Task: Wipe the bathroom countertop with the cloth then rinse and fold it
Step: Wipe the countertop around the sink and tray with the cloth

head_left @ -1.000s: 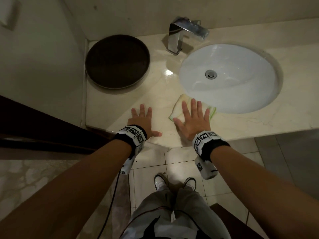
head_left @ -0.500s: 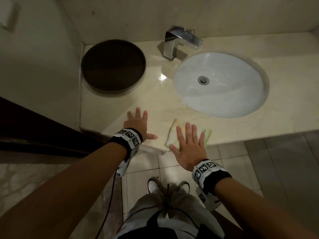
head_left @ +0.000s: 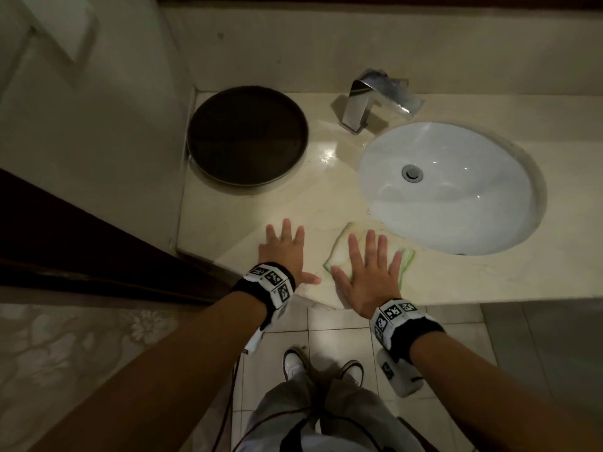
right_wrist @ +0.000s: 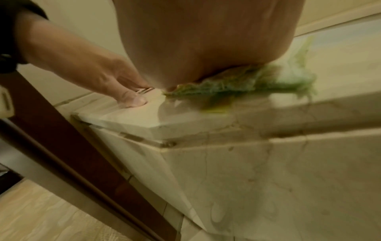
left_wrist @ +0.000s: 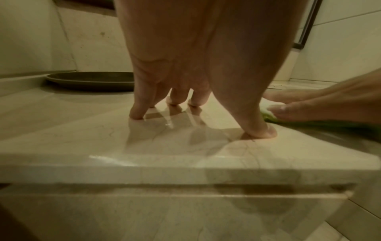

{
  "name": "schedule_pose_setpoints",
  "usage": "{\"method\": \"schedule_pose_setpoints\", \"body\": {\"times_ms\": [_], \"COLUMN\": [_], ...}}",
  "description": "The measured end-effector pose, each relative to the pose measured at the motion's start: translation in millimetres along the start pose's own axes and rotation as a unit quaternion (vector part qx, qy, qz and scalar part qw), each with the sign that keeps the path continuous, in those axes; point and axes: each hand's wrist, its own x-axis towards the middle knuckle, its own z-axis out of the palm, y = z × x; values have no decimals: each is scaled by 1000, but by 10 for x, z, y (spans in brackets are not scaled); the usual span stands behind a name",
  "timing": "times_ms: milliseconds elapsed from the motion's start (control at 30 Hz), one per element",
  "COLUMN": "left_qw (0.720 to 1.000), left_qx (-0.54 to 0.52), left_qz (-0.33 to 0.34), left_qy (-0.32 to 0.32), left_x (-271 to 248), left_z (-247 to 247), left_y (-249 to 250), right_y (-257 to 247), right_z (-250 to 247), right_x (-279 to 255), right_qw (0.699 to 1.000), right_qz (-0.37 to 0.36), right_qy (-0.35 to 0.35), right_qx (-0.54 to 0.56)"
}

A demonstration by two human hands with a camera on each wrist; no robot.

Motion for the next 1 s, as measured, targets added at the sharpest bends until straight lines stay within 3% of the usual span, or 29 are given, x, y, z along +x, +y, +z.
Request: {"method": "schedule_pose_setpoints", "body": {"times_ms": [800,1000], "left_qw": [999,999], "left_qx": [-25,-32], "left_qz": [-3,-4], "left_qy": [-23,-37], "left_x": [20,12], "left_z": [-8,-26], "left_y": [7,-2], "right_y": [-410,-398], "right_z": [-707,-709], "right_x": [1713,1774], "right_qw": [1000,1000], "right_qz": [-26,-28], "right_qy": [5,5], "right_qx": [1,-10]}}
